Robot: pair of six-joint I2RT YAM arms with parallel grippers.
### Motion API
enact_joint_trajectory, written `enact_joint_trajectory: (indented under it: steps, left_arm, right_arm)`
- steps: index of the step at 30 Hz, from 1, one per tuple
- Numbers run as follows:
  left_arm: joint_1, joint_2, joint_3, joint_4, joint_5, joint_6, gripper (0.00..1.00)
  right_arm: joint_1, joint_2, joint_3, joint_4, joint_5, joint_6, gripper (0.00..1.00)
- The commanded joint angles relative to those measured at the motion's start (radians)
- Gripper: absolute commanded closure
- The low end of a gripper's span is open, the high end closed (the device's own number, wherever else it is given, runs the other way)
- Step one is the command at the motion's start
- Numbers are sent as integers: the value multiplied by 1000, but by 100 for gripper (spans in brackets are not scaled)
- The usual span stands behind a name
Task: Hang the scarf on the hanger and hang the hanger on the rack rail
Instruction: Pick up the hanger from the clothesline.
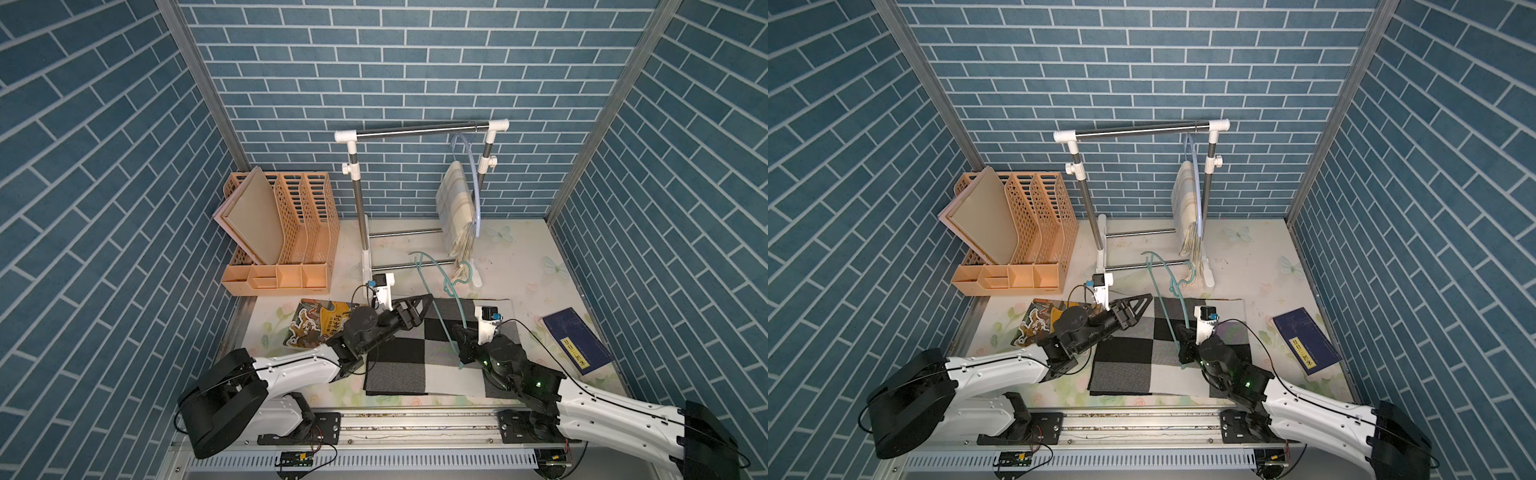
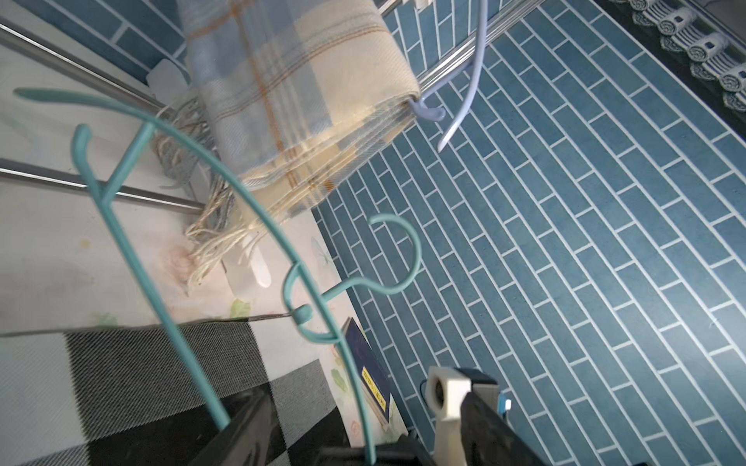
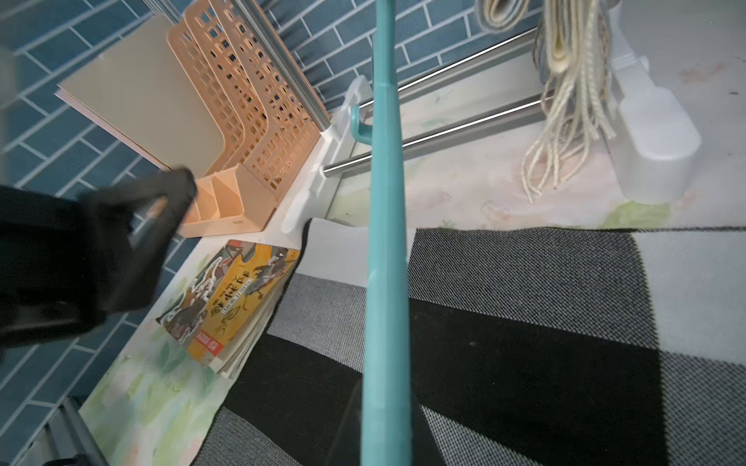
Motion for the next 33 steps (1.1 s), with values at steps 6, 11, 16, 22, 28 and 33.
enact_joint_trajectory:
  steps: [6, 11, 16, 22, 28, 33]
  left_arm:
    - [-113, 144, 415, -739, -389, 99, 24]
    - [-168, 320, 694, -1062, -541, 49, 26]
    - [-191, 419, 839, -1168, -588, 9, 30]
    - [-217, 465, 936, -1217, -664, 0, 30]
    - [-218, 588, 1104, -1326, -683, 12, 31]
    - [-218, 656, 1179, -1346, -683, 46, 38]
  right_arm:
    - [82, 129, 59, -56, 210, 64, 100]
    - [103, 197, 84, -72, 241, 83, 100]
    - [111, 235, 94, -74, 245, 86, 100]
    - [114, 245, 102, -93, 248, 97, 100]
    - [116, 266, 103, -95, 243, 112, 100]
    - [116, 281, 106, -87, 238, 111, 100]
